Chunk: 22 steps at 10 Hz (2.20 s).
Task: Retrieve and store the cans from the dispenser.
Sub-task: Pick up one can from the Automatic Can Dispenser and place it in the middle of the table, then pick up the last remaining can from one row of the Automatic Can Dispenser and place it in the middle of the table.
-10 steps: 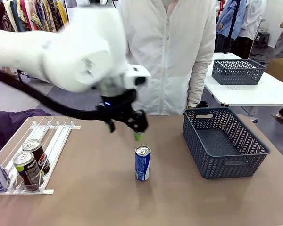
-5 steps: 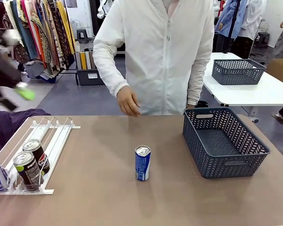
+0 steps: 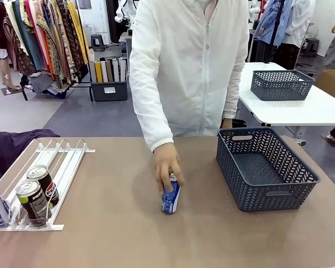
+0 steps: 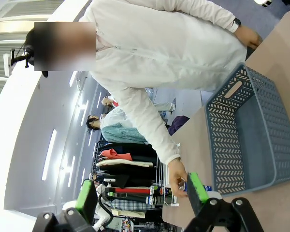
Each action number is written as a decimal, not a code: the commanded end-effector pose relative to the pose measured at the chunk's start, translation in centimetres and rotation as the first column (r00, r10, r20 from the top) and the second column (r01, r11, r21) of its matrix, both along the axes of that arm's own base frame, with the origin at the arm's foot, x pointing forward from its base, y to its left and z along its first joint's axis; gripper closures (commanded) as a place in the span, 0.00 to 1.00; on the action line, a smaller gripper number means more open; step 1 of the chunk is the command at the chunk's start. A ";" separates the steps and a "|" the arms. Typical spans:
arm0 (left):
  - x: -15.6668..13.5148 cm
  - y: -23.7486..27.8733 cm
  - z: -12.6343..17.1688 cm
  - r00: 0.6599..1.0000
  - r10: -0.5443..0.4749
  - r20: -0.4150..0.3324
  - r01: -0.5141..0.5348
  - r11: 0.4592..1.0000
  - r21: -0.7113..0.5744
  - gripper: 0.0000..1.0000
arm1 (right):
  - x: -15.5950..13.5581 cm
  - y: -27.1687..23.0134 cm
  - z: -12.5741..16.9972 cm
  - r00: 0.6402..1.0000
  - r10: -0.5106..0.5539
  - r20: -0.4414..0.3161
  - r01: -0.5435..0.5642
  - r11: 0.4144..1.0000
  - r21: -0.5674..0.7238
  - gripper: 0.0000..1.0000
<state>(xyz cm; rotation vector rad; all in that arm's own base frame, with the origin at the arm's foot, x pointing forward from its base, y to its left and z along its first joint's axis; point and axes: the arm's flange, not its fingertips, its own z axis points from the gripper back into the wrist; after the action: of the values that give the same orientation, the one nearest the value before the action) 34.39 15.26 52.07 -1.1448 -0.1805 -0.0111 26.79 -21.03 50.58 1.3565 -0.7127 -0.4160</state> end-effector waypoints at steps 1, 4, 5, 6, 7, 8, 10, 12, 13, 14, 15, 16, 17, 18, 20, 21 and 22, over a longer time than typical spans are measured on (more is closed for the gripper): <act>-1.2 0.1 -0.6 0.997 0.079 0.004 -0.078 0.996 -0.052 0.00 | 0.3 0.1 0.3 1.000 -0.010 0.028 0.009 1.000 0.013 0.00; 0.0 0.0 0.0 1.000 0.000 0.000 0.000 1.000 0.000 0.00 | 0.3 0.1 0.3 1.000 -0.010 0.028 0.009 1.000 0.013 0.00; 0.0 0.0 0.0 1.000 0.000 0.000 0.000 1.000 0.000 0.00 | 0.3 0.1 0.3 1.000 -0.010 0.028 0.009 1.000 0.013 0.00; 0.0 0.0 0.0 1.000 0.000 0.000 0.000 1.000 0.000 0.00 | 0.3 0.1 0.3 1.000 -0.010 0.028 0.009 1.000 0.013 0.00; 0.0 0.0 0.0 1.000 0.000 0.000 0.000 1.000 0.000 0.00 | 0.3 0.1 0.3 1.000 -0.010 0.028 0.009 1.000 0.013 0.00; 0.0 0.0 0.0 1.000 0.000 0.000 0.000 1.000 0.000 0.00 | 0.3 0.1 0.3 1.000 -0.010 0.028 0.009 1.000 0.013 0.00; 0.0 0.0 0.0 1.000 0.000 0.000 0.000 1.000 0.000 0.00 | 0.3 0.1 0.3 1.000 -0.010 0.028 0.009 1.000 0.013 0.00; -0.6 -1.4 0.0 1.000 0.026 -0.013 -0.021 0.959 0.284 0.00 | 0.3 0.1 0.3 1.000 -0.010 0.028 0.009 1.000 0.013 0.00; -2.8 -2.6 0.0 0.994 -0.101 0.039 0.060 0.816 0.574 0.00 | 0.3 0.1 0.3 1.000 -0.010 0.028 0.009 1.000 0.013 0.00; -4.7 -3.5 -0.1 0.994 -0.075 0.083 -0.015 0.648 0.761 0.00 | 0.3 0.1 0.3 1.000 -0.010 0.028 0.009 1.000 0.013 0.00; -6.2 -4.7 -0.3 0.996 -0.052 0.066 -0.029 0.524 0.851 0.00 | 0.3 0.1 0.3 1.000 -0.010 0.028 0.009 1.000 0.013 0.00; -7.0 -5.7 -0.6 0.999 -0.014 0.050 -0.039 0.439 0.898 0.00 | 0.3 0.1 0.3 1.000 -0.010 0.028 0.009 1.000 0.013 0.00; -7.5 -6.9 -0.5 0.992 -0.090 0.092 -0.039 0.467 0.883 0.00 | 0.3 0.1 0.3 1.000 -0.010 0.028 0.009 1.000 0.013 0.00; -6.7 -7.6 -0.3 0.984 -0.101 0.150 -0.084 0.477 0.875 0.00 | 0.3 0.1 0.3 1.000 -0.010 0.028 0.009 1.000 0.013 0.00; -6.3 -5.2 0.7 0.994 -0.095 0.058 0.007 0.575 0.818 0.00 | 0.3 0.1 0.3 1.000 -0.010 0.028 0.009 1.000 0.013 0.00; -6.3 -5.2 0.7 0.994 -0.095 0.058 0.007 0.575 0.818 0.00 | 0.3 0.1 0.3 1.000 -0.010 0.028 0.009 1.000 0.013 0.00; -6.3 -5.2 0.7 0.994 -0.095 0.058 0.007 0.575 0.818 0.00 | 0.3 0.1 0.3 1.000 -0.010 0.028 0.009 1.000 0.013 0.00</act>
<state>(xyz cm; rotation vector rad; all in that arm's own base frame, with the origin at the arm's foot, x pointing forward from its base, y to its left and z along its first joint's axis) 27.87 9.77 52.15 -0.1921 -0.2105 -0.2017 26.79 -21.03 50.59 1.3565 -0.7130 -0.4163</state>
